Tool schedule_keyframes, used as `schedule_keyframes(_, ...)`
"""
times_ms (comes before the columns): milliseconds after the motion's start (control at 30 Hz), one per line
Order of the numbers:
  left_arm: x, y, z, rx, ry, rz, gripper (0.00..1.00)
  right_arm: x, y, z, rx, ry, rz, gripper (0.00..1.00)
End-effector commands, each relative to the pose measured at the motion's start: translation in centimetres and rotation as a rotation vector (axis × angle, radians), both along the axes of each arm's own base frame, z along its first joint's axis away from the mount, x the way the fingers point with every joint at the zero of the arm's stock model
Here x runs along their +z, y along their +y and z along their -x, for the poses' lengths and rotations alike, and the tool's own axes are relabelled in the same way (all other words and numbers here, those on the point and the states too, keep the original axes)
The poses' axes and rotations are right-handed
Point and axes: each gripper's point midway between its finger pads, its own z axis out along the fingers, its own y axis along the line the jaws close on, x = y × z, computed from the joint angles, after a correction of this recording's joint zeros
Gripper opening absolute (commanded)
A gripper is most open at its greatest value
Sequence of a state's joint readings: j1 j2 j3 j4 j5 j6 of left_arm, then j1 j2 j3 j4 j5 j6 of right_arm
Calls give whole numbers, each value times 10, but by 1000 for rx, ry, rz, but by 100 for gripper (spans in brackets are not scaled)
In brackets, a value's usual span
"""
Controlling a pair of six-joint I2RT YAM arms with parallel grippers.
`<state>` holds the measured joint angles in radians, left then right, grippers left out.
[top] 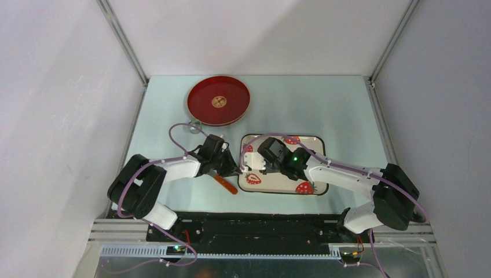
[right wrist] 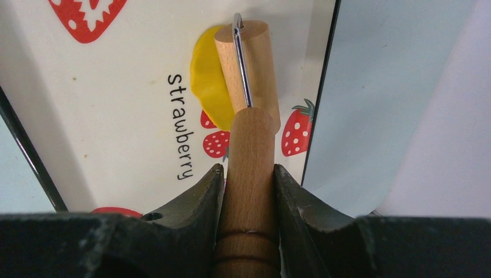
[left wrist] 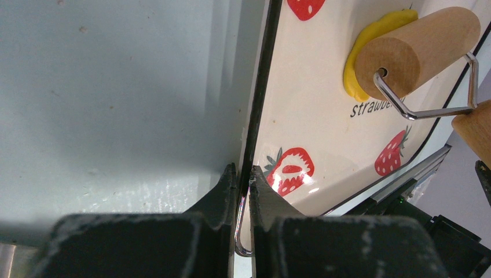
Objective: Roll out the dumpling wrappers from the dough
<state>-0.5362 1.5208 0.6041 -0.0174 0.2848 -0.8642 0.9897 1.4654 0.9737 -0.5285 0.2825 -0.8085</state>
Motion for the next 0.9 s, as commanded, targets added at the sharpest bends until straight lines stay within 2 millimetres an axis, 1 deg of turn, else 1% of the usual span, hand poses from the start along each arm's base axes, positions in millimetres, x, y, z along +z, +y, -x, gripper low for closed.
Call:
schedule_keyframes(0, -37, 38, 14, 69, 79, -173, 0, -104, -49, 113, 19, 611, 195, 0)
schedule_keyframes(100, -37, 38, 14, 69, 80, -173, 0, -106, -49, 107, 9, 599, 193, 0)
schedule_keyframes(200, -37, 38, 14, 68, 79, -172, 0, -107, -52, 96, -18, 565, 189, 0)
schedule_keyframes(267, -37, 38, 14, 69, 79, -172, 0, -105, -51, 86, -41, 533, 175, 0)
schedule_keyframes(333, -37, 38, 14, 69, 78, -173, 0, -99, -49, 75, -63, 511, 144, 0)
schedule_keyframes(433, -37, 38, 14, 68, 78, -171, 0, -73, -35, 52, -79, 443, 22, 0)
schedule_keyframes(467, -37, 38, 14, 68, 78, -170, 0, -58, -26, 43, -75, 402, -38, 0)
schedule_keyframes(500, -37, 38, 14, 69, 77, -171, 0, -50, -24, 37, -80, 384, -71, 0)
schedule_keyframes(533, -37, 38, 14, 69, 79, -172, 0, -34, -16, 29, -69, 341, -122, 0)
schedule_keyframes(567, -37, 38, 14, 69, 79, -172, 0, -26, -14, 24, -66, 320, -145, 0)
schedule_keyframes(600, -37, 38, 14, 69, 79, -172, 0, -10, -7, 18, -52, 282, -185, 0)
schedule_keyframes(633, -37, 38, 14, 69, 78, -171, 0, -2, -5, 15, -50, 259, -202, 0)
schedule_keyframes(667, -37, 38, 14, 68, 79, -171, 0, 14, -2, 8, -51, 211, -235, 0)
schedule_keyframes(700, -37, 38, 14, 68, 77, -170, 0, 21, 0, 6, -49, 192, -248, 0)
schedule_keyframes(733, -37, 38, 14, 69, 78, -171, 0, 33, 3, 3, -51, 161, -280, 0)
schedule_keyframes(767, -37, 38, 14, 68, 79, -171, 0, 40, 2, 0, -65, 133, -284, 0)
schedule_keyframes(800, -37, 38, 14, 68, 78, -171, 0, 51, 3, -3, -75, 107, -309, 0)
schedule_keyframes(867, -37, 38, 14, 68, 78, -171, 0, 62, -1, -6, -101, 61, -317, 0)
